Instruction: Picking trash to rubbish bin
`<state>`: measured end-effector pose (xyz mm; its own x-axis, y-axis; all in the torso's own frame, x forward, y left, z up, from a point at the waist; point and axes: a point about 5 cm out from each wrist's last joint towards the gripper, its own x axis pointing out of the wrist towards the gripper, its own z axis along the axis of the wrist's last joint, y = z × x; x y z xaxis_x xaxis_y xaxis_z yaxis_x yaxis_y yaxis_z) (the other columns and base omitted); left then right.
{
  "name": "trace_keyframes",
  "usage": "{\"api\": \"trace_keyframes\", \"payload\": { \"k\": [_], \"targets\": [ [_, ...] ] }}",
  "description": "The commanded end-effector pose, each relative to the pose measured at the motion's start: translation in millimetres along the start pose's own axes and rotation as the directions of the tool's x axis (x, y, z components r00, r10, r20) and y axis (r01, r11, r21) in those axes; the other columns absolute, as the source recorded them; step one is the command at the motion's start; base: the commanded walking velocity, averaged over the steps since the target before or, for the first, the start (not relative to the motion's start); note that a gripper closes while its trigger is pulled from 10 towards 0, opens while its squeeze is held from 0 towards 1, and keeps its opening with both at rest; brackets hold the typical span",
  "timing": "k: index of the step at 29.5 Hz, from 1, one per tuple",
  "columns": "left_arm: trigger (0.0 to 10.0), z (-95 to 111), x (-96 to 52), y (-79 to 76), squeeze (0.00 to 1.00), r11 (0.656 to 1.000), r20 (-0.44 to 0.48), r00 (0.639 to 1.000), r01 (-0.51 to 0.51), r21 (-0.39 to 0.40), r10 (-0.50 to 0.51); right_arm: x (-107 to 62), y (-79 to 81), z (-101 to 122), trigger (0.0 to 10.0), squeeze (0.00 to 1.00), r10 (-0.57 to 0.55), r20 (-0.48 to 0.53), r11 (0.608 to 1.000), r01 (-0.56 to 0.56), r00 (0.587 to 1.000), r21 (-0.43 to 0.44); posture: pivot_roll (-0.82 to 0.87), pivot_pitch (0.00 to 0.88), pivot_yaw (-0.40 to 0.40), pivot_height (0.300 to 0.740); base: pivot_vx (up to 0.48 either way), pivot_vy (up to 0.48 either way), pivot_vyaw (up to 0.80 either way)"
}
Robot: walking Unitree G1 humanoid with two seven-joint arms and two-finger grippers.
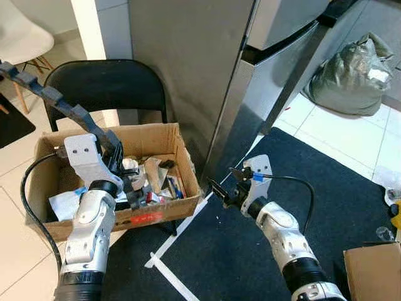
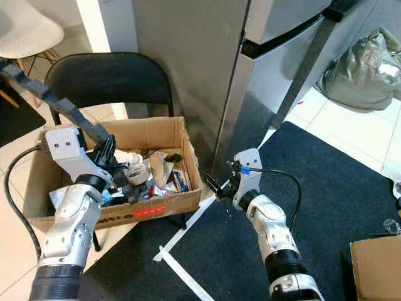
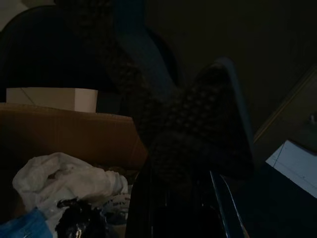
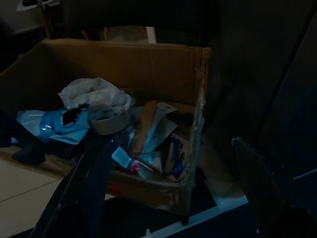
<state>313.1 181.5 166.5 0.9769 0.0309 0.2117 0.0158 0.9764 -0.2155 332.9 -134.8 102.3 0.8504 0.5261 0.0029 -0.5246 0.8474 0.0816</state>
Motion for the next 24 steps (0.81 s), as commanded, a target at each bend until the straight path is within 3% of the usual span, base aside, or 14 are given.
{"api": "trace_keyframes", "payload": {
  "k": [1,20,23,24],
  "targets": [
    [10.0,-6,-1.2,-1.4,0.0,1.0,-0.03,0.999,0.011,0.009,-0.011,-4.6,-0.9,-8,10.0,0.0,-0.015,-0.022,1.0,0.015,1.0,0.017,0.06,0.12,-0.067,0.74,0.0,0.0,0.0],
    [10.0,-12,-5.0,3.0,0.0,1.0,-0.046,0.999,-0.01,0.01,0.01,-5.3,-0.8,-10,10.0,0.0,-0.011,-0.025,1.0,0.012,1.0,0.02,0.06,0.104,-0.07,0.74,0.0,0.0,0.0],
    [10.0,-17,-6.2,5.2,0.0,0.999,-0.073,0.997,-0.018,0.03,0.021,-5.6,-1.8,-11,10.0,0.0,-0.022,-0.035,1.0,0.022,0.999,0.006,0.06,0.101,-0.072,0.74,0.0,0.0,0.0],
    [10.0,-25,-7.3,8.5,0.0,0.998,-0.128,0.991,-0.031,0.054,0.037,-6.6,-6.3,-14,10.0,0.0,-0.07,-0.064,0.997,0.067,0.996,-0.037,0.06,0.097,-0.073,0.74,0.0,0.0,0.0]
  ]
}}
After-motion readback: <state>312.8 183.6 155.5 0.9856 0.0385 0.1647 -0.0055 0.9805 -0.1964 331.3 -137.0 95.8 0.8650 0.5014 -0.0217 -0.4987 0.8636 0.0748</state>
